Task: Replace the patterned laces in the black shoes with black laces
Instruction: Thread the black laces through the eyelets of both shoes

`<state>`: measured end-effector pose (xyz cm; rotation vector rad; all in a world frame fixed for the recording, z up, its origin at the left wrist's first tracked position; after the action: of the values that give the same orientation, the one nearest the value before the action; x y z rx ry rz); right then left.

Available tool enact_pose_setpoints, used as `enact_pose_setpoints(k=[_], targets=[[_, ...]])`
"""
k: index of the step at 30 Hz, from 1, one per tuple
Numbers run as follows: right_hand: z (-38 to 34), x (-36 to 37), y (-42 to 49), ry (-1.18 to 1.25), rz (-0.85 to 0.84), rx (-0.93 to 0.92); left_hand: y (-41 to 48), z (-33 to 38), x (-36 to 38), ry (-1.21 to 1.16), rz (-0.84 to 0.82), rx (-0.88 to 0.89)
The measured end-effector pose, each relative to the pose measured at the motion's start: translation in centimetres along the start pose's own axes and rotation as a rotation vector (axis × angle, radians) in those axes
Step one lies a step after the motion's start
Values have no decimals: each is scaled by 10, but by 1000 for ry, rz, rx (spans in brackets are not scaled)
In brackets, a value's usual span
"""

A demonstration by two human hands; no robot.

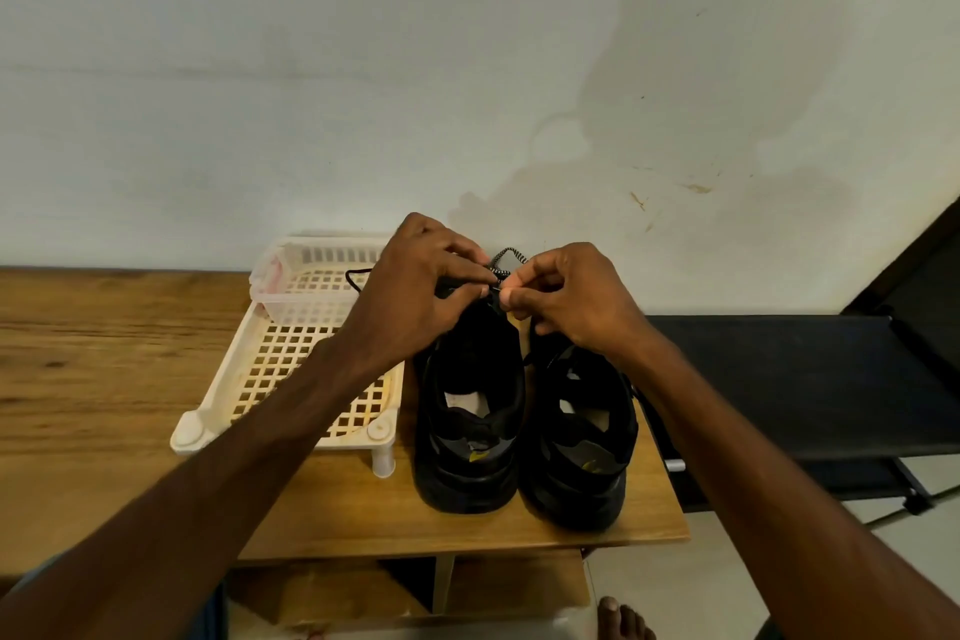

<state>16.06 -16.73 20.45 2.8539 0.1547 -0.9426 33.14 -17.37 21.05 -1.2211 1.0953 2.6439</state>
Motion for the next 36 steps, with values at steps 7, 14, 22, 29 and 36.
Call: enact_pose_setpoints(k=[7, 14, 22, 29, 36], targets=[[-1, 3, 3, -45, -37, -37, 2, 4, -3, -25, -25, 32], [-1, 4, 3, -36, -46, -82, 0, 0, 3, 6, -78, -39], [6, 34, 3, -385, -174, -92, -9, -38, 13, -52, -150, -490], [10, 28, 5, -375, -54, -93, -17, -28, 26, 99, -148, -592], [10, 25, 5, -331, -50, -85, -19, -25, 38, 75, -107, -614]])
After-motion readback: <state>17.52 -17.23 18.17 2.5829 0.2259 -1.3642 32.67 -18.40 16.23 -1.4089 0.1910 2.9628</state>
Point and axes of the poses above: each hand's wrist, its own y-axis towards the middle knuckle, its own x-axis out of the palm, z = x × y, the point moved 7 cm from there along y, towards the middle knuckle, and after that the axes turned 4 degrees about -x, right-handed, at the moved point
